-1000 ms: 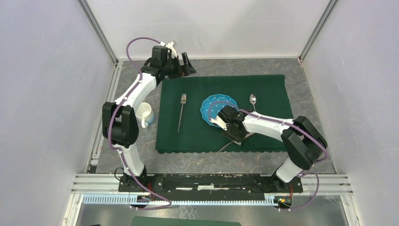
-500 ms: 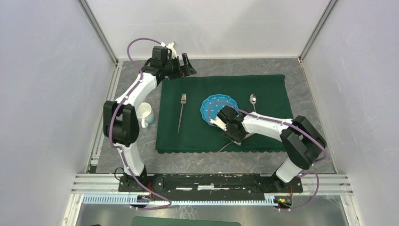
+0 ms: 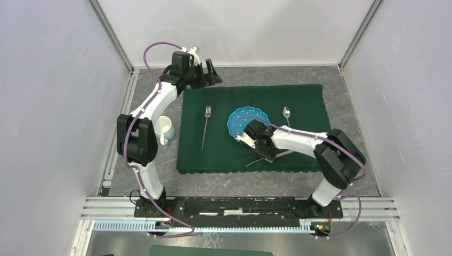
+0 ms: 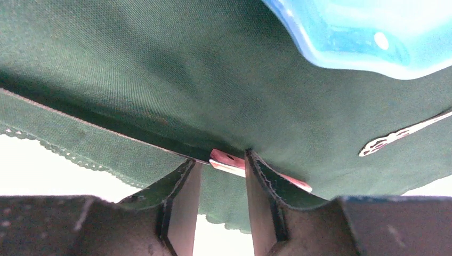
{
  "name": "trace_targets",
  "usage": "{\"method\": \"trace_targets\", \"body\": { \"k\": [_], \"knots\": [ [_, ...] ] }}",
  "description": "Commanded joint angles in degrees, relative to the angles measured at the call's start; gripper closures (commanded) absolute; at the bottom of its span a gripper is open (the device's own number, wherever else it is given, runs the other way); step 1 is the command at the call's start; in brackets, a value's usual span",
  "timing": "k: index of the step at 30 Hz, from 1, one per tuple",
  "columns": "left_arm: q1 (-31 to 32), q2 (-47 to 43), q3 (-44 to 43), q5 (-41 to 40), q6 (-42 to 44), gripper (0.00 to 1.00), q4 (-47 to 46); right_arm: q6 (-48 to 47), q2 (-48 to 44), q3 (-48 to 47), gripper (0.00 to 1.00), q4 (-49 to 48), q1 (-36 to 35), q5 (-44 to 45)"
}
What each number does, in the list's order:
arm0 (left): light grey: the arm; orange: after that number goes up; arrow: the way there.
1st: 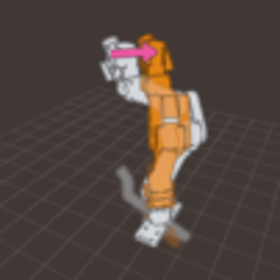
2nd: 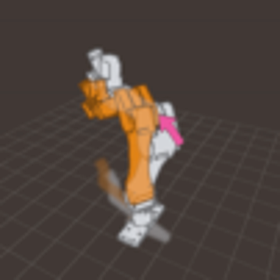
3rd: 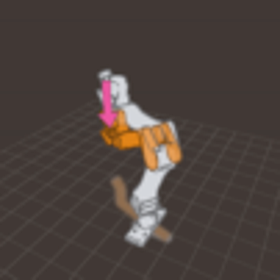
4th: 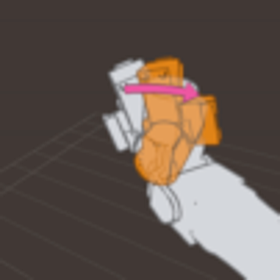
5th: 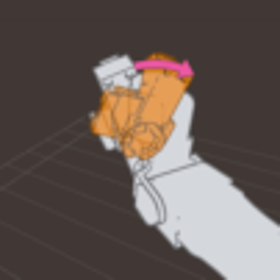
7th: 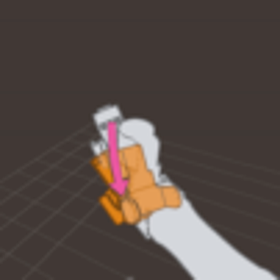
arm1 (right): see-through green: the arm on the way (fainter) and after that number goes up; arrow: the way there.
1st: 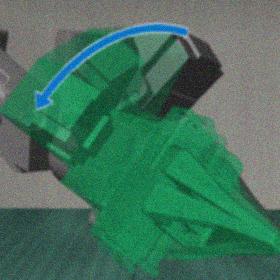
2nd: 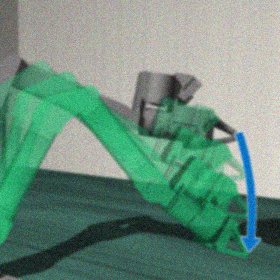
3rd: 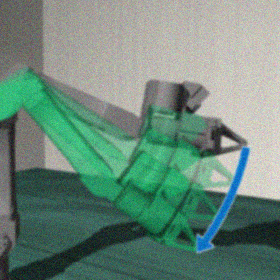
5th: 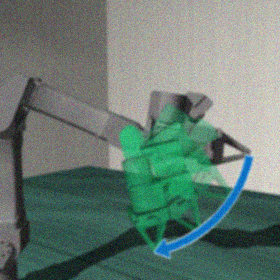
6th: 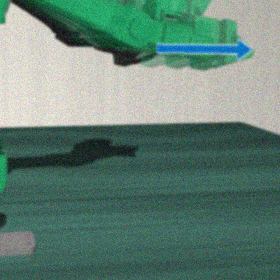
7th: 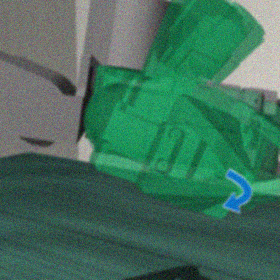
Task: Set the dinner table for one person
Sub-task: Pick up the knife with the napkin.
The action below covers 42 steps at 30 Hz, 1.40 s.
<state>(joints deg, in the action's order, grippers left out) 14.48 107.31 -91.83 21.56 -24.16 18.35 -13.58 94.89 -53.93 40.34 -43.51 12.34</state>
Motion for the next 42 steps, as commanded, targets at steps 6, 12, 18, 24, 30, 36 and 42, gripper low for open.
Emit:
{"method": "trace_targets", "body": {
  "k": [6, 12, 18, 24, 30, 36, 42],
  "knots": [
    [-0.2, -0.2, -2.3, 1.6, -1.0, 0.00, -0.1, -0.2, 8.3, -3.4, 0.63, -3.0, 0.4, -0.1],
    [-0.3, -0.2, -1.9, 1.6, -1.0, 0.00, -0.1, -0.2, 7.8, -3.4, 0.65, -2.8, 0.4, -0.5],
    [-0.3, 0.6, -2.6, 2.2, -1.4, 0.00, -0.4, -0.4, 7.1, -4.2, 0.64, -1.9, 0.4, -0.6],
    [-0.3, 0.4, -1.9, 2.3, -1.9, 0.00, -0.8, -0.5, 6.6, -3.9, 0.67, -2.1, 0.4, -1.0],
    [-0.3, 0.2, -1.4, 2.4, -2.6, 0.00, -1.4, -0.7, 6.0, -4.0, 0.81, -1.9, 0.3, -1.4],
    [-0.3, 0.3, -1.2, 2.6, -3.2, 0.00, -1.9, -0.7, 5.8, -5.3, 0.99, -1.1, 0.4, -1.4],
    [-0.3, 0.3, -1.2, 2.7, -3.8, 0.00, -2.2, -0.7, 5.6, -6.3, 1.00, -0.6, 0.4, -1.4]
  ]
}}
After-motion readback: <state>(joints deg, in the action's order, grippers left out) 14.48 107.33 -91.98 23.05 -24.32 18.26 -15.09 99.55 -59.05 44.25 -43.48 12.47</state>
